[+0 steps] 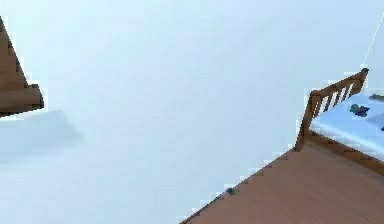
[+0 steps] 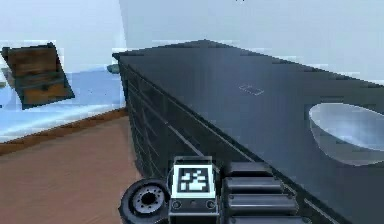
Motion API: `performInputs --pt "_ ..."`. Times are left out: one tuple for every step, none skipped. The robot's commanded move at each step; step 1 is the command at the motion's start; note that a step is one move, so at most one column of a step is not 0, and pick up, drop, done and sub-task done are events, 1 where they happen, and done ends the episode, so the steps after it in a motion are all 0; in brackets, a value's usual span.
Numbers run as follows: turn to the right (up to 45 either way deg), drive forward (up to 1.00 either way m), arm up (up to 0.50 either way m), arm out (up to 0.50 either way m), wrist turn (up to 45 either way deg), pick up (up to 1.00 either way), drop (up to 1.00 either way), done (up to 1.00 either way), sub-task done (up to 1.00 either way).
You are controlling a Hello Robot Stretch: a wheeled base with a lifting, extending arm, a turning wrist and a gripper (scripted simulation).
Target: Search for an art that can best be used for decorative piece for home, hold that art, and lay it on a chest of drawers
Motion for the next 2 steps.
performInputs --pt "45.0 0.0 0.0 0.0 0.0 0.0 0.0 0.0 0.0" --pt "9.0 0.0 0.0 0.0 0.0 0.0 0.0 0.0 0.0"
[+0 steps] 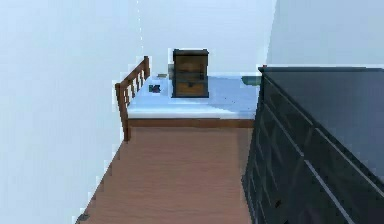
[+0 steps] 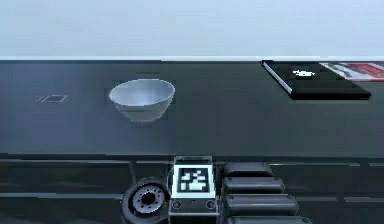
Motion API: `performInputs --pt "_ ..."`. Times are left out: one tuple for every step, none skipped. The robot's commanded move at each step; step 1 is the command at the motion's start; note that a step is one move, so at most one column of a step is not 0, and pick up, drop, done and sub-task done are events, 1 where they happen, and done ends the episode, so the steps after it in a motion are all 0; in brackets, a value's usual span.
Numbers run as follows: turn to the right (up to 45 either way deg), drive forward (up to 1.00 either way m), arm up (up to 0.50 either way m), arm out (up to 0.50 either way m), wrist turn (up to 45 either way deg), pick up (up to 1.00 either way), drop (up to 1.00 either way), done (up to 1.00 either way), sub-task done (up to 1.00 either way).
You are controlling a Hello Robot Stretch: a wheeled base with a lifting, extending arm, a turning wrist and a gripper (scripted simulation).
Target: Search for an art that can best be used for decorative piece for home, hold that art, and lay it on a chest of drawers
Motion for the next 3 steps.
performInputs --pt "0.0 0.4 0.0 0.0 0.0 0.0 0.0 0.0 0.0" --pt "45.0 0.0 0.0 0.0 0.0 0.0 0.0 0.0 0.0" --pt "42.0 0.0 0.0 0.0 0.0 0.0 0.0 0.0 0.0"
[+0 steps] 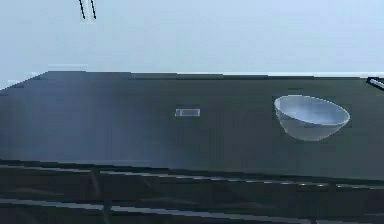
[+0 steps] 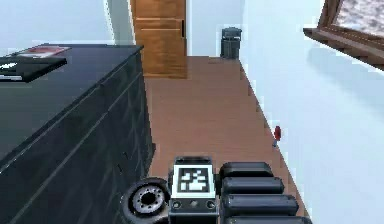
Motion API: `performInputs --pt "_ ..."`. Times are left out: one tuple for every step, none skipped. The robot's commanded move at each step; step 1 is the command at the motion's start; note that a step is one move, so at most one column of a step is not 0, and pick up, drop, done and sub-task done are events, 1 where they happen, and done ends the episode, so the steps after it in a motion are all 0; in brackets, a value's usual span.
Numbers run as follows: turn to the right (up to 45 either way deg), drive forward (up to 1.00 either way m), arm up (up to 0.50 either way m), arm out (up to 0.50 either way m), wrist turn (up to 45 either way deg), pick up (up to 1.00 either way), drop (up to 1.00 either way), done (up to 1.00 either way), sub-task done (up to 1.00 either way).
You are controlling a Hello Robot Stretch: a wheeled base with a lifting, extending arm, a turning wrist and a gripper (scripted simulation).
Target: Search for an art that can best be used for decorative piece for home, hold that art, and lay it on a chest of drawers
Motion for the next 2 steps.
performInputs --pt "36.0 0.0 0.0 0.0 0.0 0.0 0.0 0.0 0.0" --pt "33.0 0.0 0.0 0.0 0.0 0.0 0.0 0.0 0.0"
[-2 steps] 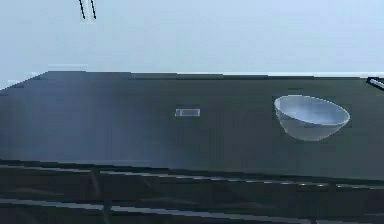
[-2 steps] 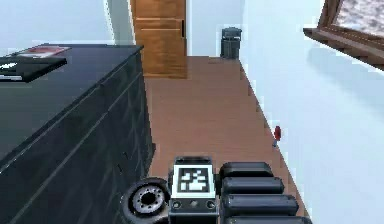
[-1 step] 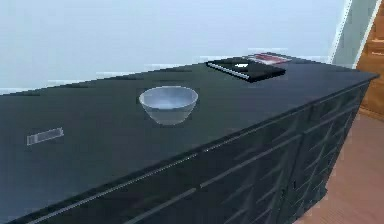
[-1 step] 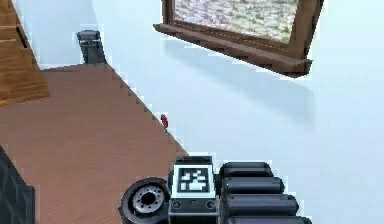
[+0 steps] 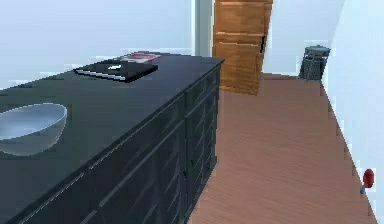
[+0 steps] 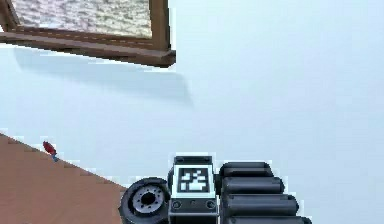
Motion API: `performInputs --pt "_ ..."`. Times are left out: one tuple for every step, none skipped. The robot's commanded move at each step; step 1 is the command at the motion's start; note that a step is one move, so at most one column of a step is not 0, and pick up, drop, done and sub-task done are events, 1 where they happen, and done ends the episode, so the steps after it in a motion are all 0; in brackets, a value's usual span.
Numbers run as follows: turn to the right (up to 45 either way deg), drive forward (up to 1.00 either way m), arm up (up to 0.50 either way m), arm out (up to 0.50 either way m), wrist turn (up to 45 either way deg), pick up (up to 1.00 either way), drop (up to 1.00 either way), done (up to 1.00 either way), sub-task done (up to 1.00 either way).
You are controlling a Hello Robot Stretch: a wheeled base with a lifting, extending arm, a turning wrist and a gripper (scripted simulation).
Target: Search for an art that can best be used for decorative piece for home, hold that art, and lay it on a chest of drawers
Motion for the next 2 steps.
performInputs --pt "18.0 0.0 0.0 0.0 0.0 0.0 0.0 0.0 0.0" --pt "12.0 0.0 0.0 0.0 0.0 0.0 0.0 0.0 0.0"
